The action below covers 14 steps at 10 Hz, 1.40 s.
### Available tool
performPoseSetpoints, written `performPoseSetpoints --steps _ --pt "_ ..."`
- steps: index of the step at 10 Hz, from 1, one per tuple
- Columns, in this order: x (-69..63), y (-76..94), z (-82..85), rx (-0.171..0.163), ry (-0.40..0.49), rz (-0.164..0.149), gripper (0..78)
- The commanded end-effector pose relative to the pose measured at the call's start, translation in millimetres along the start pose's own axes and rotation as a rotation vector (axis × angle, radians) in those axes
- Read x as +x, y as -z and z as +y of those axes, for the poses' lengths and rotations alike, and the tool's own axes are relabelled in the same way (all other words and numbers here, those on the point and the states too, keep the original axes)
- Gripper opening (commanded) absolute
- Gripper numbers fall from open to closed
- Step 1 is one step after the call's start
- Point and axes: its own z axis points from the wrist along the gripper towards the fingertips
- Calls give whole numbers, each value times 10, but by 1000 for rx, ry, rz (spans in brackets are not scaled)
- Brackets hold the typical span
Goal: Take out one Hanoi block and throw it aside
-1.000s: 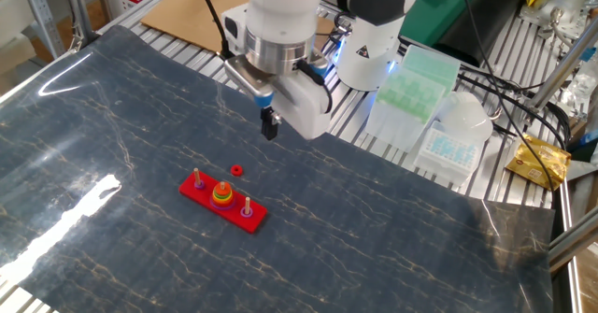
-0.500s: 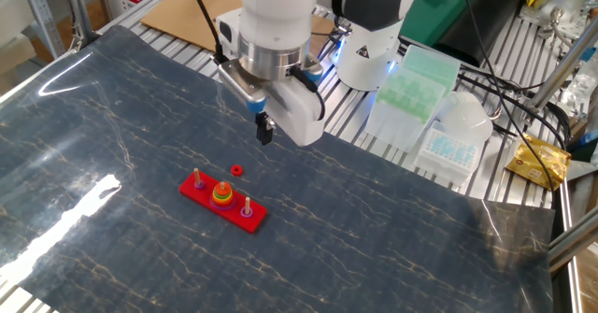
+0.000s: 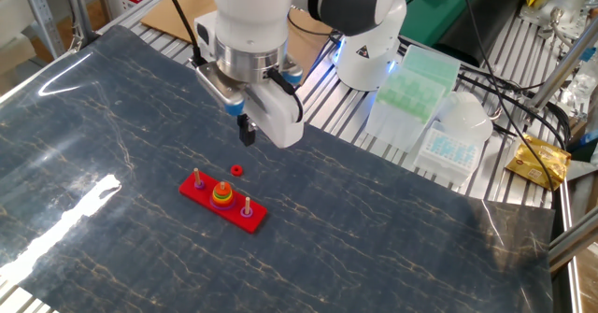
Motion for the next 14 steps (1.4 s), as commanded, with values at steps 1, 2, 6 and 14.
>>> performPoseSetpoints --steps 1,2,6,14 --pt "-34 0 -74 -2 21 -9 0" --pt "-43 1 -77 5 27 -19 0" --pt "-42 0 -77 6 8 -20 0" --pt "-42 0 -77 22 -300 23 0"
